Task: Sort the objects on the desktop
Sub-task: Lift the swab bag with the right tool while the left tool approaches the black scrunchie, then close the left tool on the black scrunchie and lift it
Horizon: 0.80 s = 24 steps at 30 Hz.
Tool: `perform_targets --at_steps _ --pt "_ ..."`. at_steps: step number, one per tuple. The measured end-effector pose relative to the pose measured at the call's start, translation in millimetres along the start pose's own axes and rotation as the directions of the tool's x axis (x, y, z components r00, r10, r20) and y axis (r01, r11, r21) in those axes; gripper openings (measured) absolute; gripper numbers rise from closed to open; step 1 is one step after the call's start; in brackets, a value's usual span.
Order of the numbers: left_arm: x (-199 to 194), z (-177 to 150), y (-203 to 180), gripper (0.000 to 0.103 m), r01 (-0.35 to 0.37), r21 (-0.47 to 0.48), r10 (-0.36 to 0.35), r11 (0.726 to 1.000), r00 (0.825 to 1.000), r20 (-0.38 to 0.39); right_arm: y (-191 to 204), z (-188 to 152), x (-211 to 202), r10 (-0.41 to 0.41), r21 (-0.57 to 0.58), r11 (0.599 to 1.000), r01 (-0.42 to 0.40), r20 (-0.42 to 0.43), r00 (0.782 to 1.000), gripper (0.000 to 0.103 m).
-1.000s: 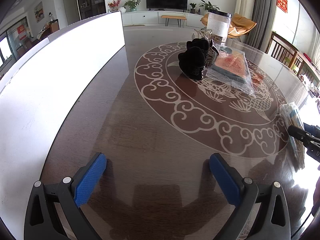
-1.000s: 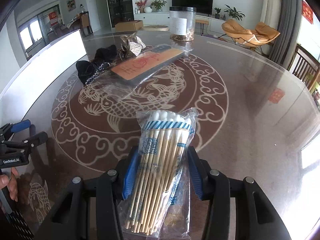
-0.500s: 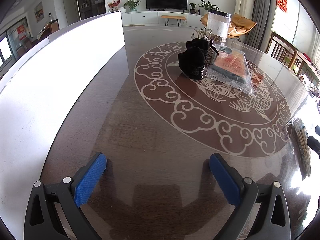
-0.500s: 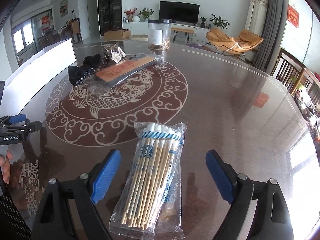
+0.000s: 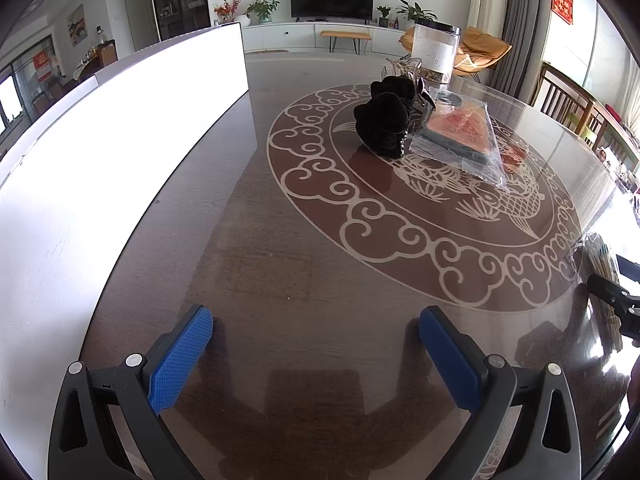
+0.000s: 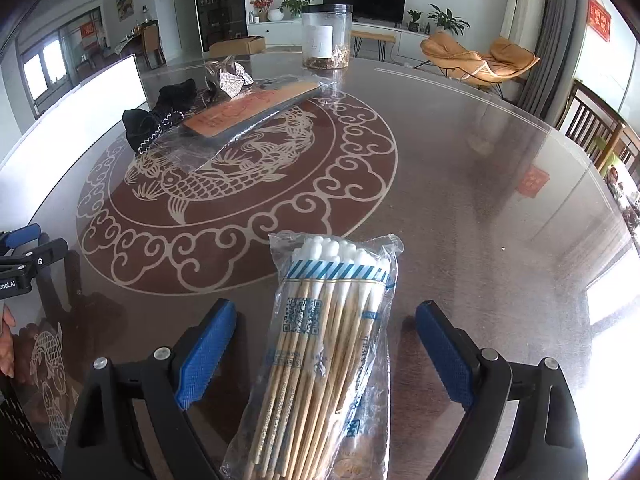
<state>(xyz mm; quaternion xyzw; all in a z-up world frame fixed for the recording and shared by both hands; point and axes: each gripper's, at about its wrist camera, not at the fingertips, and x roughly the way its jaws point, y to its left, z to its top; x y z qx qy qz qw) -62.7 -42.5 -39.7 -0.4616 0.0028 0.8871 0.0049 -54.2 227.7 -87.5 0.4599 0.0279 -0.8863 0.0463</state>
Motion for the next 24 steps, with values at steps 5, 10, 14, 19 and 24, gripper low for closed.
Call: perform_targets --at_steps 5,10,14,19,24 --pt "10.2 16.6 -4.5 0.103 0.047 0.066 -0.045 0.997 0.998 -0.036 0.0 0.0 0.9 0.019 -0.014 1.0 -0.018 0.016 1.0 0.099" --pt "22.4 74.8 -4.1 0.101 0.194 0.053 -0.192 0.98 0.981 -0.033 5.9 2.7 4.8 0.027 -0.043 0.999 -0.026 0.003 1.0 0.103" --pt "32.9 127.3 -7.0 0.101 0.253 -0.021 -0.252 0.967 0.967 0.043 5.6 2.8 4.3 0.027 -0.042 0.999 -0.027 0.002 1.0 0.103" --pt "76.9 165.1 -43.6 0.101 0.177 0.063 -0.176 0.982 0.984 -0.024 5.6 2.9 4.2 0.027 -0.042 0.999 -0.026 0.003 1.0 0.103" --pt "106.0 170.7 -49.9 0.056 0.17 0.067 -0.166 0.983 0.984 -0.065 5.4 3.0 3.4 0.027 -0.042 0.999 -0.026 0.003 1.0 0.103"
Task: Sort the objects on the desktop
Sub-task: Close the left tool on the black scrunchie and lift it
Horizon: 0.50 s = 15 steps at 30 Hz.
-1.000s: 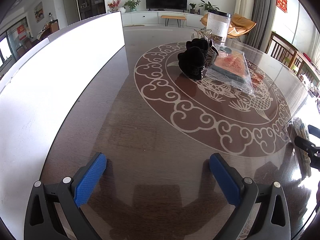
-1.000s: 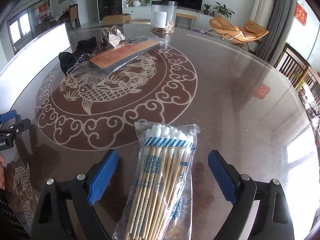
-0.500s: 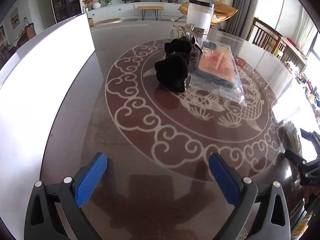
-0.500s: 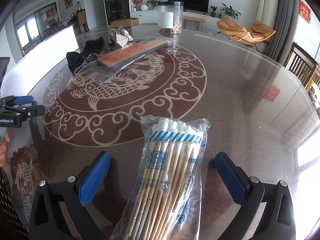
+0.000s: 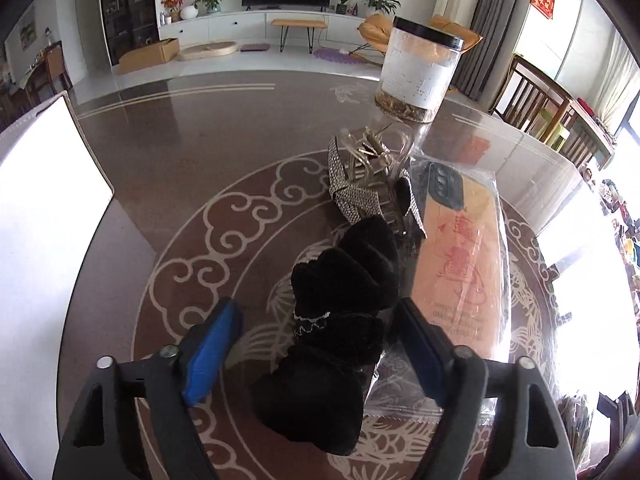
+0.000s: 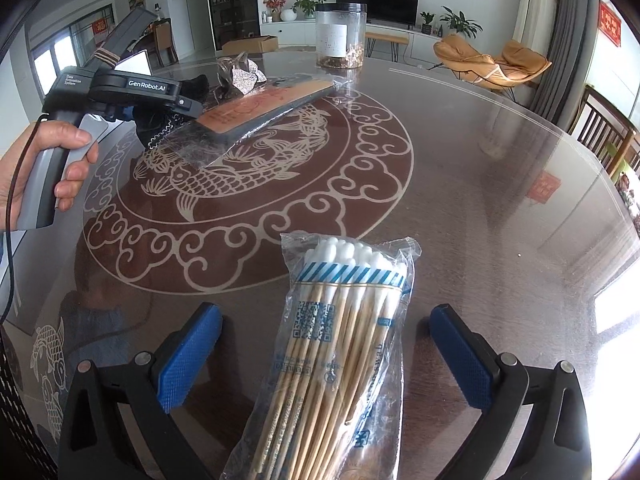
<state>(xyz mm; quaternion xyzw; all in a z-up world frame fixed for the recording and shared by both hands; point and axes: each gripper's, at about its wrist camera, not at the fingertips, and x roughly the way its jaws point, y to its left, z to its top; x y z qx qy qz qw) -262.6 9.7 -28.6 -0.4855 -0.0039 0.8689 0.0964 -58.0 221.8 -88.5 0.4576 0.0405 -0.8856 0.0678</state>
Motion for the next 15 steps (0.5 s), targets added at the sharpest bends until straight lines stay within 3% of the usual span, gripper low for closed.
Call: perform_targets --at_steps 1,3,6,12,15 --pt "-1.5 -0.2 -1.2 0.034 -0.017 0.012 0.017 1.0 1.0 0.0 -0.1 0.0 -0.3 0.0 0.0 1.0 0.0 0.0 1.0 0.103" --pt "-11.0 -7.6 2.0 0.033 0.004 0.013 -0.004 1.0 1.0 0.016 -0.2 -0.3 -0.6 0.0 0.0 1.0 0.0 0.0 1.0 0.103" --pt "-36.2 -35.4 4.3 0.033 -0.025 0.031 0.024 0.999 0.999 0.037 -0.1 -0.3 -0.4 0.0 0.001 1.0 0.0 0.0 1.0 0.103" --pt "-105.9 -132.6 1.4 0.034 -0.005 0.042 0.005 0.999 1.0 0.022 -0.2 -0.1 -0.5 0.0 0.001 1.0 0.0 0.0 1.0 0.103" --pt "-120.3 -168.5 -9.3 0.036 -0.02 0.032 0.019 0.999 0.999 0.036 0.0 -0.3 -0.6 -0.002 0.0 1.0 0.002 0.0 1.0 0.103"
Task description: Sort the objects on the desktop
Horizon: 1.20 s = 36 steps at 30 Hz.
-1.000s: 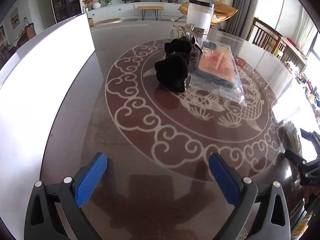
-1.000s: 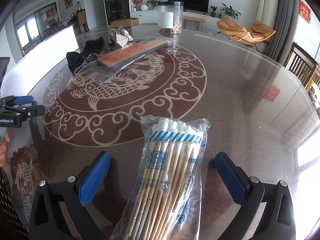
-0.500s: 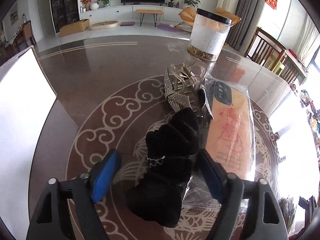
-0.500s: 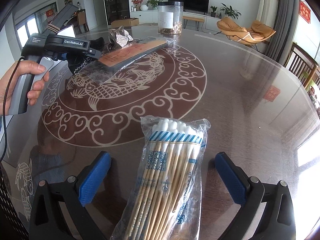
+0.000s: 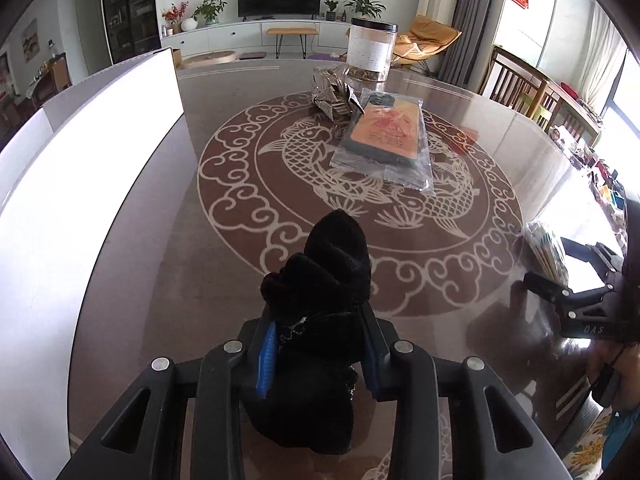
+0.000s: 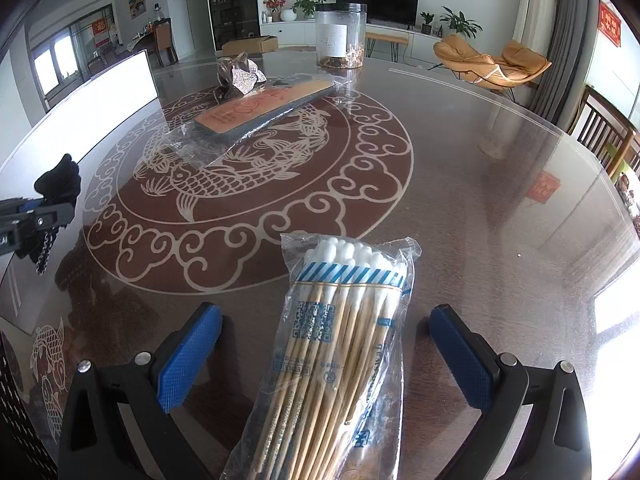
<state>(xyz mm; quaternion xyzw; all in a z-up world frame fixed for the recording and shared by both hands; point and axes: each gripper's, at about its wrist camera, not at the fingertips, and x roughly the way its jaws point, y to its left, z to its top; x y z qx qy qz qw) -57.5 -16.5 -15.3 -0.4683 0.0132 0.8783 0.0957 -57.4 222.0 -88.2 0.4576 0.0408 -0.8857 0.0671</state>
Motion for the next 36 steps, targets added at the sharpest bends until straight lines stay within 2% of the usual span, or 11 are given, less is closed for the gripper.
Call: perform_targets --at_steps 3,4,5,6,9,36 --pt "6.9 -14.7 -9.7 0.048 -0.037 0.01 0.037 0.999 0.999 0.017 0.2 0.0 0.3 0.0 0.0 1.0 0.0 0.0 1.0 0.103" --pt "7.2 -16.9 -14.1 0.066 -0.051 0.027 0.05 0.998 0.998 0.037 0.2 0.0 0.1 0.0 0.0 1.0 0.0 0.0 1.0 0.103" --pt "13.8 -17.3 -18.7 0.095 -0.086 0.044 0.085 0.995 0.996 0.02 0.3 0.0 0.3 0.0 0.0 1.0 0.0 0.0 1.0 0.103" --pt "16.9 -17.9 -20.2 0.103 -0.116 0.044 0.115 0.992 0.993 0.024 0.1 0.1 0.1 0.0 0.0 1.0 0.0 0.0 1.0 0.103" --pt "17.7 -18.0 -10.8 0.103 -0.076 0.004 0.076 0.997 0.997 0.007 0.2 0.1 0.3 0.0 0.0 1.0 0.0 0.0 1.0 0.103" --pt "15.9 -20.6 -10.7 0.103 -0.085 0.001 0.085 0.996 0.996 0.007 0.4 0.4 0.4 -0.001 0.0 1.0 0.001 0.0 1.0 0.103"
